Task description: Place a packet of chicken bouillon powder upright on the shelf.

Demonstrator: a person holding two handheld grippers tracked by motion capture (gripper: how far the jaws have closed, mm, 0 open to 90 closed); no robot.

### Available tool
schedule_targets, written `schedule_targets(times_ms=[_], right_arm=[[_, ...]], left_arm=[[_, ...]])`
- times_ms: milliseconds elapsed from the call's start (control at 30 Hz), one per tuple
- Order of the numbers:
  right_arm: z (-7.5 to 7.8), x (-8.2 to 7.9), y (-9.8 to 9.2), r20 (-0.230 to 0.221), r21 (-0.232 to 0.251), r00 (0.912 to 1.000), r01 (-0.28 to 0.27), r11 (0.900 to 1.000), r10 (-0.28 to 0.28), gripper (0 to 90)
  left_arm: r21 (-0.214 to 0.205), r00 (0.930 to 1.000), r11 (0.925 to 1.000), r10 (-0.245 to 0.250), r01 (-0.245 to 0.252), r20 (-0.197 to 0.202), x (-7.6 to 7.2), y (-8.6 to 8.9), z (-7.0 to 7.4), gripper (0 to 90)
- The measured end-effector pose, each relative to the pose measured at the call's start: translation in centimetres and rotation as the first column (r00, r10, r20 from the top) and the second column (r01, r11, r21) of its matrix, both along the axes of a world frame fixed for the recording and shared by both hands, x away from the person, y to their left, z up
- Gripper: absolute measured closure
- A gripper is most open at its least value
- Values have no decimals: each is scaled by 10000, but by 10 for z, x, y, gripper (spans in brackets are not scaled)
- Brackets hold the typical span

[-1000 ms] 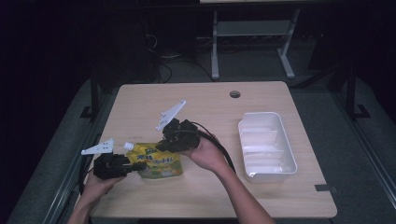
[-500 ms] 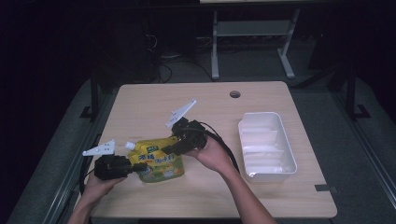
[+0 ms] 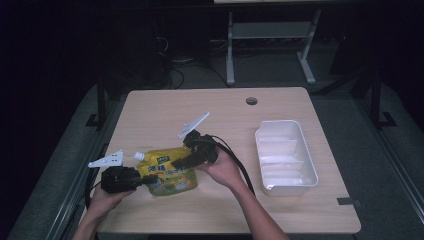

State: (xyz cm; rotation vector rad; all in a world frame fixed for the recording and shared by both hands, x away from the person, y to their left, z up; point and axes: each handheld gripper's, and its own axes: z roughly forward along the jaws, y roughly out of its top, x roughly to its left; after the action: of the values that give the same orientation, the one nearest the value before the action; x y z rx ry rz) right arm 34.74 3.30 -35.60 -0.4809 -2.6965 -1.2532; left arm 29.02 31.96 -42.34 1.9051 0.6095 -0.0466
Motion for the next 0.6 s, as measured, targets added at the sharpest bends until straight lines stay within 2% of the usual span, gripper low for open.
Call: schedule_targets(times_ms=[133,400,433,600], right_arm=[[0,0,1,7,200,10000,-22,9998,22,734],[0,-1,2,64,198,9997,-242,9995,241,822],[0,-2,2,95,148,9991,-410,9991,408,861],[1,-3,3,143,107,9984,-551,9984,549,881]], left_arm=[[20,10000,10000,-21,21,17,0,0,0,766],[32,10000,10000,28,-28,31,0,0,0,756],[30,10000,10000,46,-47,32,0,0,0,734],[7,9999,9999,105,-105,4,0,1,0,680]])
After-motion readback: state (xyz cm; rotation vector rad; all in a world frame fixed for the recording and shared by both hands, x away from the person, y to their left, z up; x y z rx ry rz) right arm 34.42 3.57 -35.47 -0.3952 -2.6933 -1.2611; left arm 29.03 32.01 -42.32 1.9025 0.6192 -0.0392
